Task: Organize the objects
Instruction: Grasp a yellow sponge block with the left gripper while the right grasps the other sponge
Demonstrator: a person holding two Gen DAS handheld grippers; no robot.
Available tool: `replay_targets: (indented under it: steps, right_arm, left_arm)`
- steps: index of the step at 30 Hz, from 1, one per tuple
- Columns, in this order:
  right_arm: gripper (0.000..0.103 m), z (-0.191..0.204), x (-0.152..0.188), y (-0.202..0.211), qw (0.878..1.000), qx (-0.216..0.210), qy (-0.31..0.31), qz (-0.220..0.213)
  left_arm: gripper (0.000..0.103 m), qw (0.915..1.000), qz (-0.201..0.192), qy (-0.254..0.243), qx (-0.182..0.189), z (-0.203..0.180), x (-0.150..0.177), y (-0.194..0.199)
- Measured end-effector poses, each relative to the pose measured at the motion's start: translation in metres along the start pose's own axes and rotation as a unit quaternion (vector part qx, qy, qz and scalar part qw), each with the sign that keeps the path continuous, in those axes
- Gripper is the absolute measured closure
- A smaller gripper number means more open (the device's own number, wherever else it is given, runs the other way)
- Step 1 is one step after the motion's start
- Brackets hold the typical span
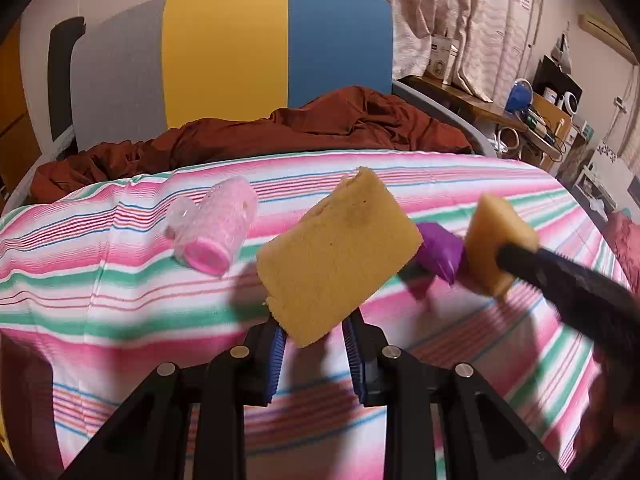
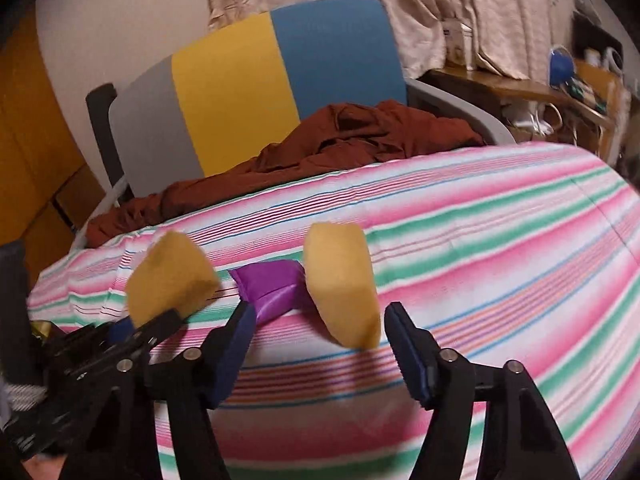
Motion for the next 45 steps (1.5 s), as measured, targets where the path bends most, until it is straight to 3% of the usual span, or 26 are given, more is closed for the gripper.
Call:
replay_targets:
  steps: [3,8,11,16,23,32,36,43,45]
  right_arm:
    - [0.038,-0.008,-0.003,-0.005,1.000,0.003,-0.015,0.000]
    - [0.065,-0.025,-0.004,-0.022,0.999,-0.006,-0.041,0.019]
    - [0.067,-0.028,-0.004,-0.021,0.999,-0.011,-0.043,0.019]
    - [0.068,-0.027,-0.006,-0.016,0.999,0.000,-0.042,0.026]
    - [0.068,-0.038,-0.006,-0.011,0.996,0.011,-0.070,0.051]
    - [0.068,-0.050,-0.011,0.004,0.995,0.004,-0.082,0.055]
    - [0.068,-0.049,-0.012,0.006,0.995,-0.004,-0.087,0.053]
    - [0.068,-0.047,-0.012,0.005,0.994,-0.018,-0.089,0.058]
    - [0.068,-0.046,-0.012,0.005,0.994,-0.019,-0.086,0.057]
  left_arm:
    - [0.077,0.9999,0.001,-0.012,0.000,-0.003,0.011,0.007]
    - [0.078,0.9993,0.002,-0.037,-0.003,-0.014,0.029,0.015]
    - [0.078,0.9995,-0.005,-0.032,-0.001,-0.017,0.035,0.024]
    - [0.074,0.9998,-0.013,-0.011,-0.013,-0.017,0.051,0.043]
    - [0.052,0.9959,-0.025,-0.080,-0.032,-0.038,0.058,0.053]
    - [0.027,0.9962,-0.039,-0.075,0.021,-0.034,0.052,0.062]
    - [0.026,0.9955,-0.037,-0.083,0.025,-0.039,0.039,0.056]
    - [0.026,0.9884,-0.012,-0.151,0.003,-0.056,0.042,0.035]
    - [0.033,0.9902,-0.009,-0.139,0.002,-0.053,0.045,0.034]
Point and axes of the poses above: each gripper's, at about its wrist camera, not at the fingertips, and y roughly against the way its jaws point, z to its left, x to its underside, the point moved 1 cm from there along -y, roughly the way its jaws point, and after that the axes turned 1 degree about -x, right-handed, at the moved point
